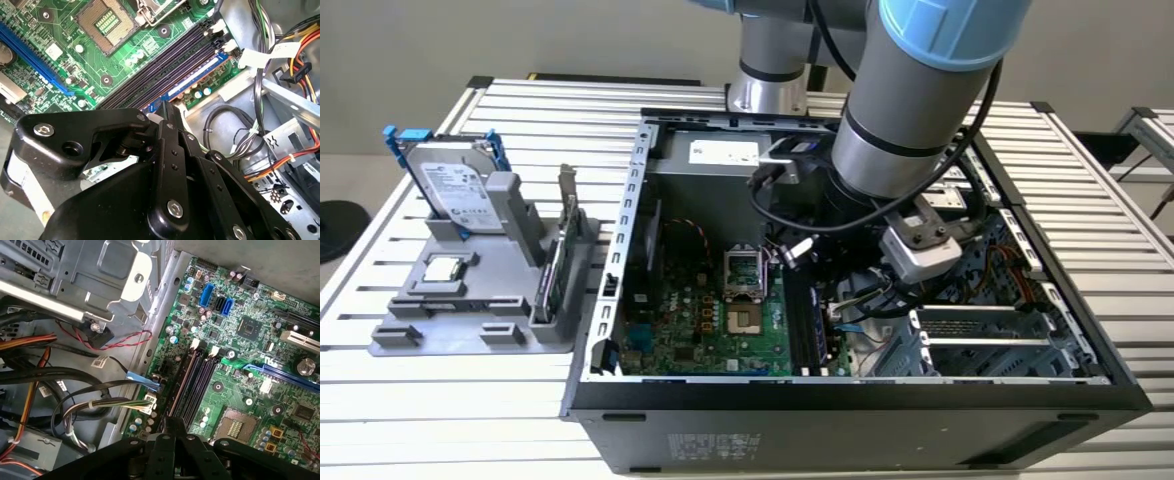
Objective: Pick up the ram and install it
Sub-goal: 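Press down the ram until it locks into place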
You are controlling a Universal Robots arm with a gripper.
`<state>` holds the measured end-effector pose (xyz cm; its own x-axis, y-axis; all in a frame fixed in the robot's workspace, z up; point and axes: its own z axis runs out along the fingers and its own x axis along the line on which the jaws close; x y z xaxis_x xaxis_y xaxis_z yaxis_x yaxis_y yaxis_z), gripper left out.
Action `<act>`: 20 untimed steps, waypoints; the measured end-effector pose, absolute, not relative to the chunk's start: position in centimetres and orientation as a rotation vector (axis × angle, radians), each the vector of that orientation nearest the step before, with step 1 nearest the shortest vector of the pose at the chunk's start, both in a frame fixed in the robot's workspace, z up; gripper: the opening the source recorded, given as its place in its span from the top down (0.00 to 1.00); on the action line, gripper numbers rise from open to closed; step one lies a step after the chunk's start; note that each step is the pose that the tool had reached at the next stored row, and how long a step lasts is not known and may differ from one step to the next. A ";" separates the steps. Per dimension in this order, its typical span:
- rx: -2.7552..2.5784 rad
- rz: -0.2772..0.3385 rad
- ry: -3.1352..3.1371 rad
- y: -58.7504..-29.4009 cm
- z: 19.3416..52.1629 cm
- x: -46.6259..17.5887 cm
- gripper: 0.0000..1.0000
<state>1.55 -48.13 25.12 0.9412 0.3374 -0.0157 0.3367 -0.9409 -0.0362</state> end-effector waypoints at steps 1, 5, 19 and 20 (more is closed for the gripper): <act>-3.062 0.034 -0.538 -48.1 25.1 1.5 1.00; -3.058 0.034 -0.559 -48.1 25.1 1.6 1.00; -3.045 0.035 -0.624 -48.1 25.1 1.6 1.00; -3.044 0.035 -0.626 -48.1 25.1 1.6 1.00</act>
<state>1.55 -48.13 25.11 0.9186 0.3950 -0.0153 0.3942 -0.9183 -0.0372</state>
